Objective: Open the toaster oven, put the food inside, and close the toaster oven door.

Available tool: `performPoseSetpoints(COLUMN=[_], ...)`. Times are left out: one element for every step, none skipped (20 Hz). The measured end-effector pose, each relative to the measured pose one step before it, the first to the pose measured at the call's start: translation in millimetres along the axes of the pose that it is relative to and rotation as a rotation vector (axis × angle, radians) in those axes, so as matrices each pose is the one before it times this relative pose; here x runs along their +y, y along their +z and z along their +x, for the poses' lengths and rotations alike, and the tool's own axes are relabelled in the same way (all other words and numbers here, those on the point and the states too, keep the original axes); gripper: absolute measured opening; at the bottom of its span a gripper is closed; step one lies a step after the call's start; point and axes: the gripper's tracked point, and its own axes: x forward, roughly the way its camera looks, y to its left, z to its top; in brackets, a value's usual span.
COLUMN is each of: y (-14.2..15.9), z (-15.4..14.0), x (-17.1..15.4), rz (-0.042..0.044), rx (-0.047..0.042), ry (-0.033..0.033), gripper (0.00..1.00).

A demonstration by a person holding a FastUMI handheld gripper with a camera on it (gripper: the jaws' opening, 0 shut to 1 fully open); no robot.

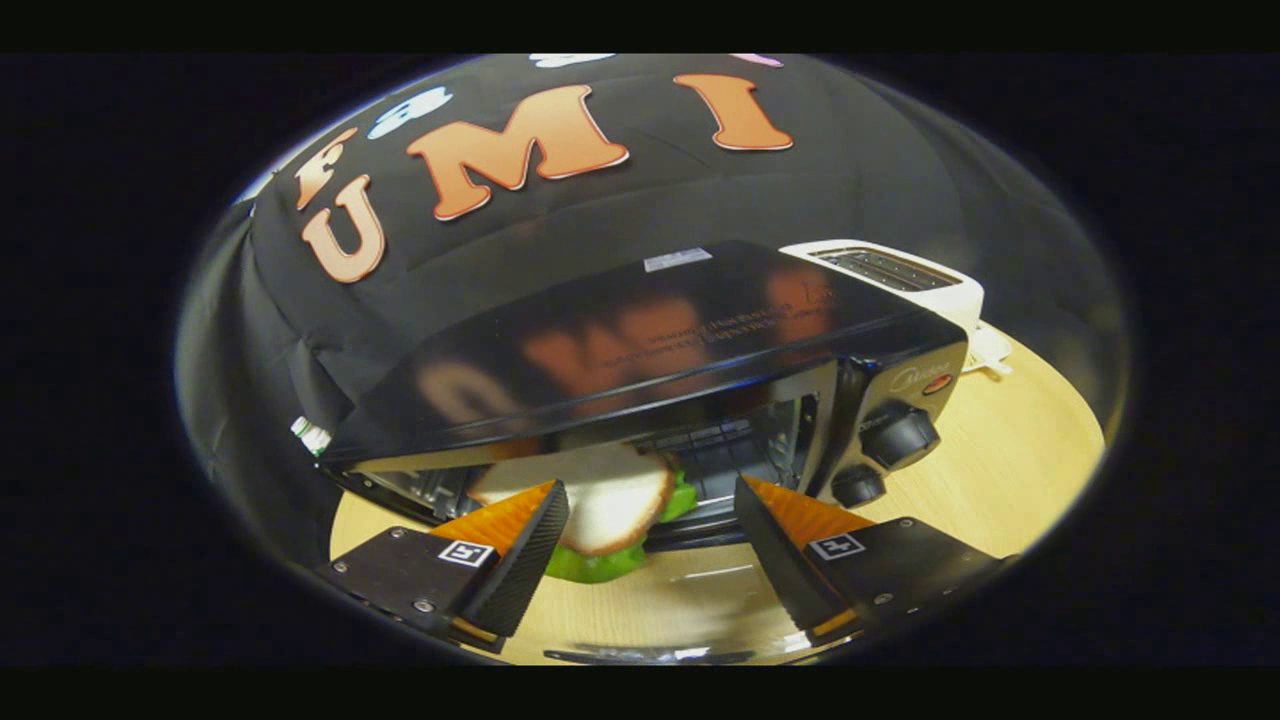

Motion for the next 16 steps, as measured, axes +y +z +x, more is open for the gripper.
performPoseSetpoints(y=[-5.03,-3.04,-3.17,-6.25,-9.54,-10.71,-9.16,-9.37,-10.06,-17.04,-16.17,-15.75,-11.53,-8.96,-8.89,-10.55], z=[-5.45,-7.86,-9.66,-11.03,-10.87,-12.65,-11.74,-9.24,-6.87,-4.02,-2.75,-0.42,-1.05,-4.28,-0.49,2.80], x=[-3.93,-2.50,-2.93,-1.61,0.23,2.95,3.80,8.56,8.95,6.72,2.74,0.49,-0.24,1.86,1.91,-1.57], rz=[0.00197,-0.00812,-0.02266,-0.03779,-0.04128,-0.04369,-0.03994,-0.04062,-0.03494,-0.02429,-0.02111,-0.01405,-0.00936,-0.00823,-0.01345,-0.02190], rx=[0.02355,0.00713,-0.00487,-0.00048,0.01586,0.01385,0.00957,0.00987,0.01446,0.02905,0.03974,0.04294,0.03160,0.02115,0.01913,0.02254], ry=[0.00260,0.00029,-0.00108,0.00347,0.00785,0.01799,0.01166,0.02840,0.03467,0.03075,0.01100,-0.00090,0.00113,0.00082,0.00399,-0.00540], gripper=[0.98,0.98,0.97,0.97,0.97,0.97,0.97,0.97,0.97,0.97,0.97,0.97,0.97,0.97,0.97,0.95])
